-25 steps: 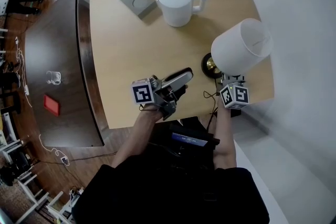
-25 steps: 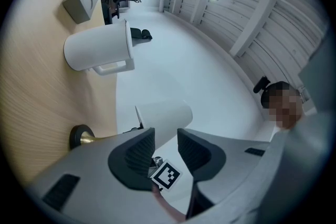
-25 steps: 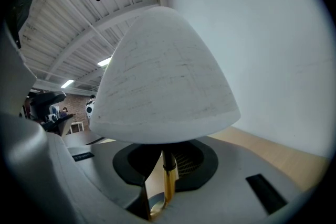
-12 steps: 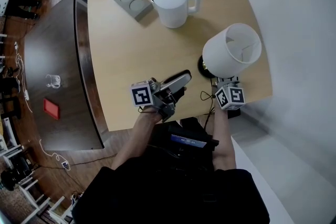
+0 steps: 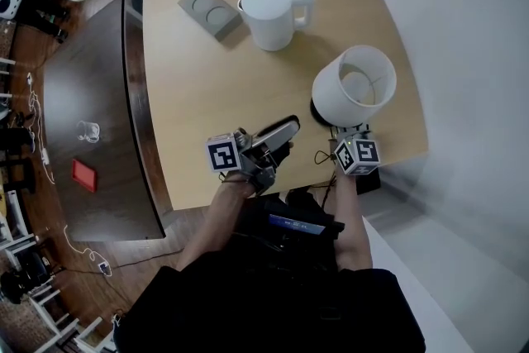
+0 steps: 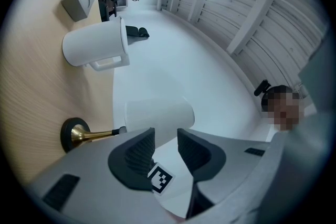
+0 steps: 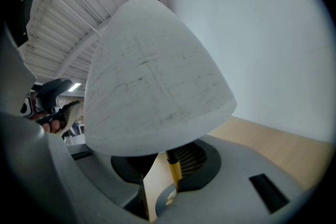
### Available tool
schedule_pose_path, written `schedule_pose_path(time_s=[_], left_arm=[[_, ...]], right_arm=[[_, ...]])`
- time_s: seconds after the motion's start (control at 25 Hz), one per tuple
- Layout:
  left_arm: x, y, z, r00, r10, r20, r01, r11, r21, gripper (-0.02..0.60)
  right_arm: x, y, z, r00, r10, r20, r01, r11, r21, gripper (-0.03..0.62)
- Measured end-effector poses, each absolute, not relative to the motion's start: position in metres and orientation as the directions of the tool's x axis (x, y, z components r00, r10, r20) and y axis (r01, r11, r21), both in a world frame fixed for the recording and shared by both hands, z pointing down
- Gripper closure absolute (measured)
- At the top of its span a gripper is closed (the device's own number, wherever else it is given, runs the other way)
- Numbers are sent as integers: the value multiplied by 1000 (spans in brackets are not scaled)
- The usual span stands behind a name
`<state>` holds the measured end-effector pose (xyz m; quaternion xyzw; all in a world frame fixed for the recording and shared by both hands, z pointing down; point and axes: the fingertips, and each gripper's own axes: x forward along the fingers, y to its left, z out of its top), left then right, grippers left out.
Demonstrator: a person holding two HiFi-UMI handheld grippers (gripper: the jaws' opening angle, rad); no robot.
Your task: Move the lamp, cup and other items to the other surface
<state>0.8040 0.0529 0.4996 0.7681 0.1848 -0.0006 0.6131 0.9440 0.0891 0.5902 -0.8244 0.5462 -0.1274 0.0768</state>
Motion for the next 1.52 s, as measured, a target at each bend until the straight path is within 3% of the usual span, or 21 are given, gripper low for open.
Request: schedule_pose_path(time_s=[0.6,0.72,0.84,1.12,1.52], left_arm=[[783,109,468,930,284,-232,299,-222,928,443],[779,119,462,932,276,-237,304,-237,923,443],[774,132,459,934,261,-244,310,-250,917,443],[757,176,438,931,251,-265,334,-294,895,443],[741,206,417,914,285,-290,372,-295,880,443]], right_arm=[[913,144,575,317,-940,123,-881,-340,-328,494],[910,160,572,315,-941,127,-873,-340,-350,558],[907,175,569,309,-942,131,-873,-335,-354,580],[900,222,553,319,-934,160,-862,-356,-361,580],[906,270,491,397,-918,4,-834,-362,-417,580]])
